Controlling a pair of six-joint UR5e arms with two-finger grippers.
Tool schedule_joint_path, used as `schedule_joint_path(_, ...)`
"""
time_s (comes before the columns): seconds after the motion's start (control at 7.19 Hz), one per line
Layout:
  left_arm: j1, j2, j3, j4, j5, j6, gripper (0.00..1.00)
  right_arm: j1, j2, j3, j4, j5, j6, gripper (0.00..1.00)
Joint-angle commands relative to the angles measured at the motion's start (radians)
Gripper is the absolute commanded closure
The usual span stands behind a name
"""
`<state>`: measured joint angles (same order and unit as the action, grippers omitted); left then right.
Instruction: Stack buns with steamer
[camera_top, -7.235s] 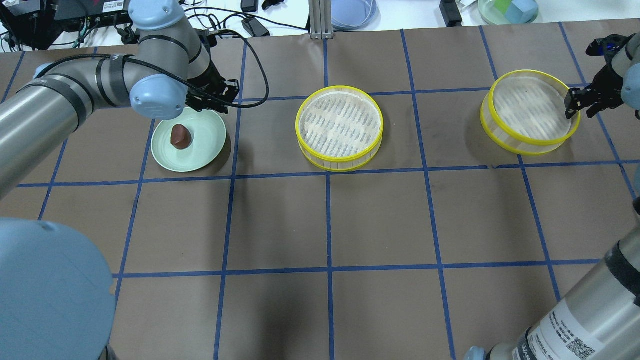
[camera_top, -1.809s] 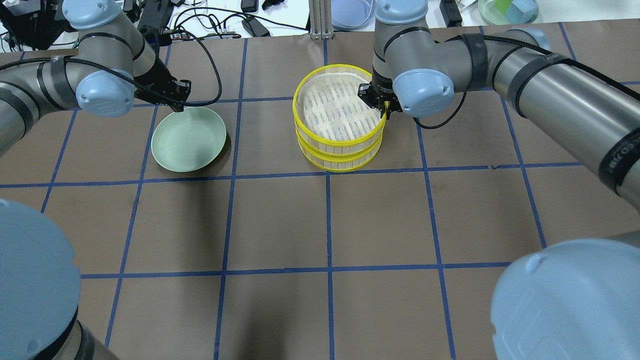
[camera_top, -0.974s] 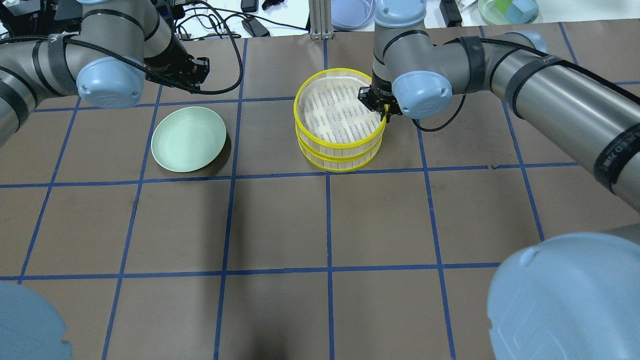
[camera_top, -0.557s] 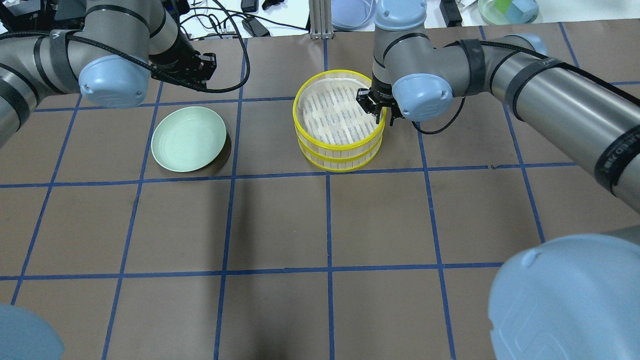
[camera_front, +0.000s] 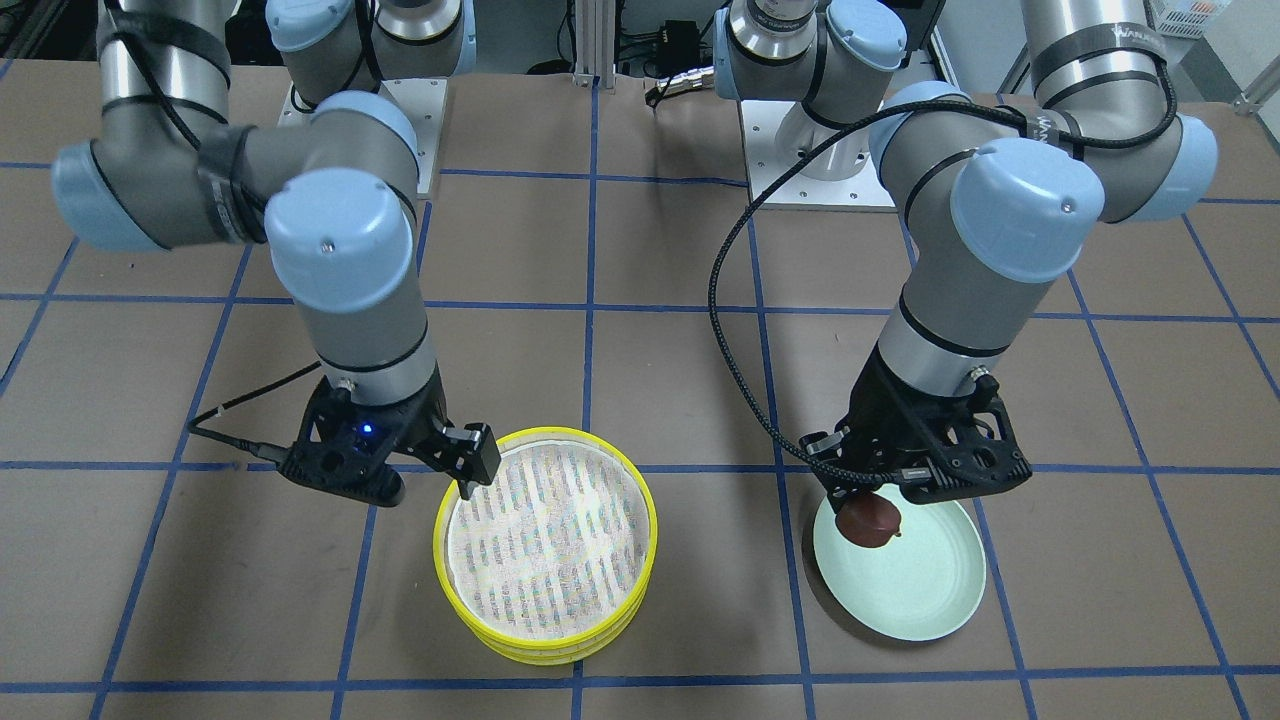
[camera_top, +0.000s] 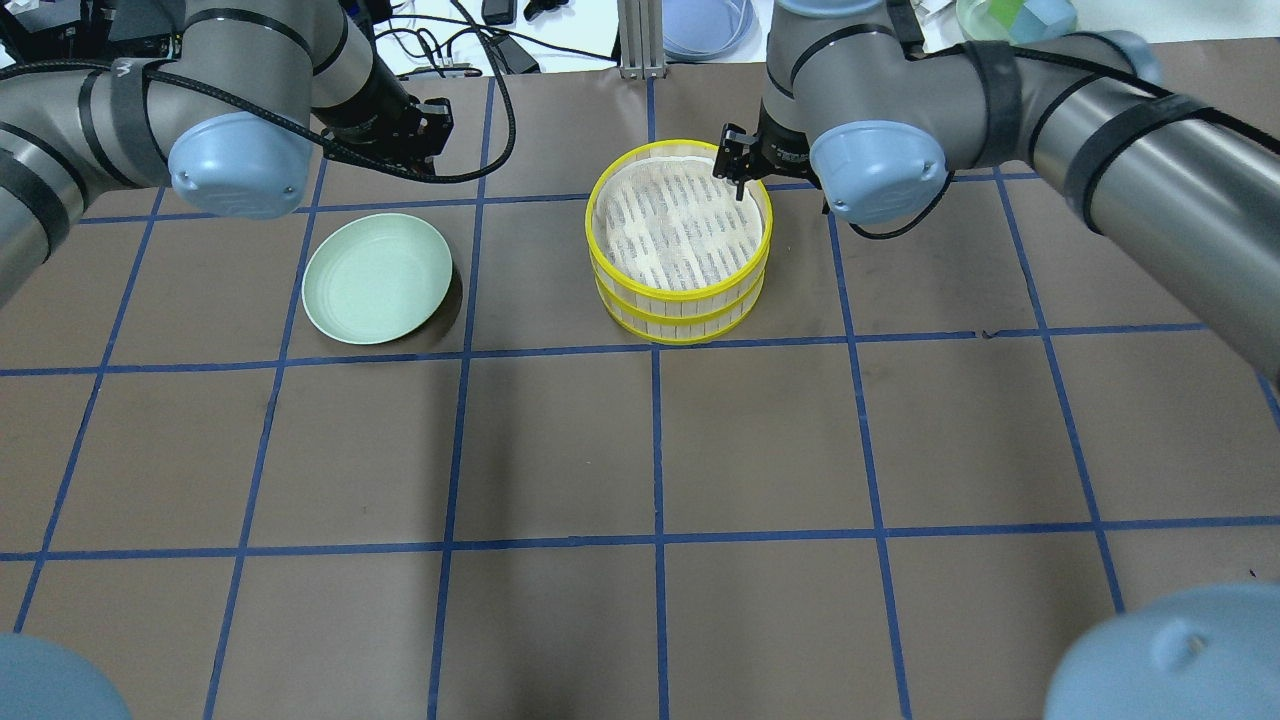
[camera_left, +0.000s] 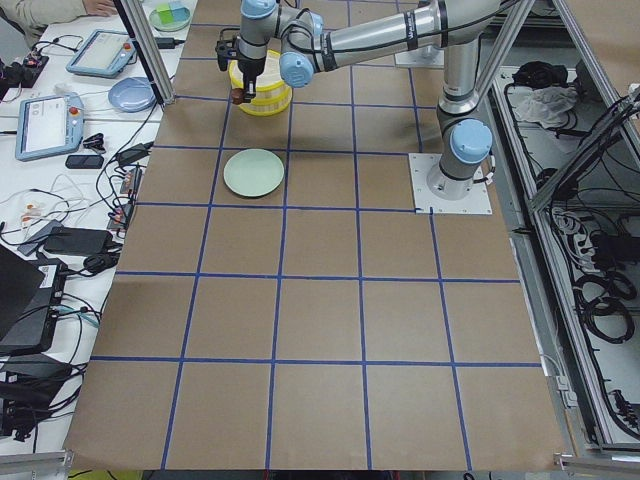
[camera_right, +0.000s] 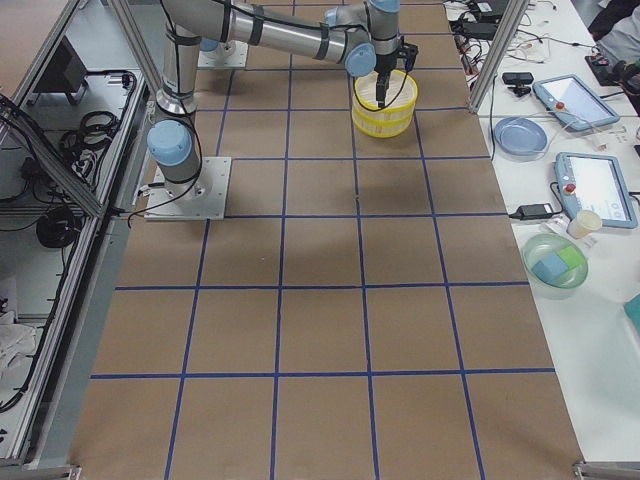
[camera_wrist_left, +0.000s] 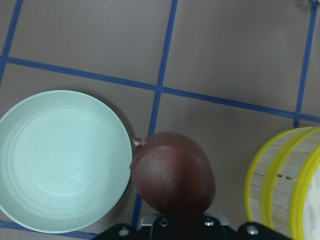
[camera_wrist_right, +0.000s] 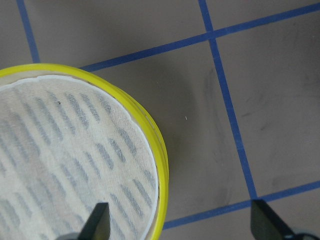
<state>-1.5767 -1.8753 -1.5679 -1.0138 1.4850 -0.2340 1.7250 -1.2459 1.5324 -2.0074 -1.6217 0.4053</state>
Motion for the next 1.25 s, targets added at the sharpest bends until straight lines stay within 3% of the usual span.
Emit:
schedule_joint_path(0.0, -0.099, -0.027, -0.003, 0.046, -0.023, -0.173, 1.00, -0.036, -0.186, -0.003, 0.205, 0.003, -0.066, 0.01)
schedule_joint_path(0.14, -0.142, -0.051, -0.004, 0.105, -0.029, -0.230, 1.00, -0.066, -0.252, -0.005, 0.323, 0.002, -0.144, 0.01)
schedule_joint_path(0.42, -0.207, -0.109, -0.007, 0.182, -0.046, -0.292, 1.00, -0.145, -0.317, -0.003, 0.386, 0.000, -0.293, 0.01)
schedule_joint_path(0.56, -0.229, -0.143, -0.007, 0.245, -0.049, -0.365, 1.00, -0.151, -0.323, -0.003, 0.459, 0.003, -0.319, 0.01)
schedule_joint_path(0.7, -0.255, -0.165, -0.006, 0.254, -0.048, -0.389, 1.00, -0.150, -0.342, -0.002, 0.460, -0.001, -0.347, 0.01)
schedule_joint_path(0.83, -0.261, -0.182, -0.006, 0.254, -0.051, -0.396, 0.66, -0.150, -0.342, -0.001, 0.422, 0.005, -0.490, 0.01)
schedule_joint_path(0.97, -0.261, -0.189, -0.004, 0.253, -0.075, -0.400, 0.41, -0.150, -0.343, 0.000, 0.368, 0.000, -0.526, 0.01)
schedule_joint_path(1.11, -0.261, -0.189, -0.004, 0.251, -0.077, -0.415, 0.01, -0.147, -0.345, 0.000, 0.336, 0.005, -0.525, 0.01)
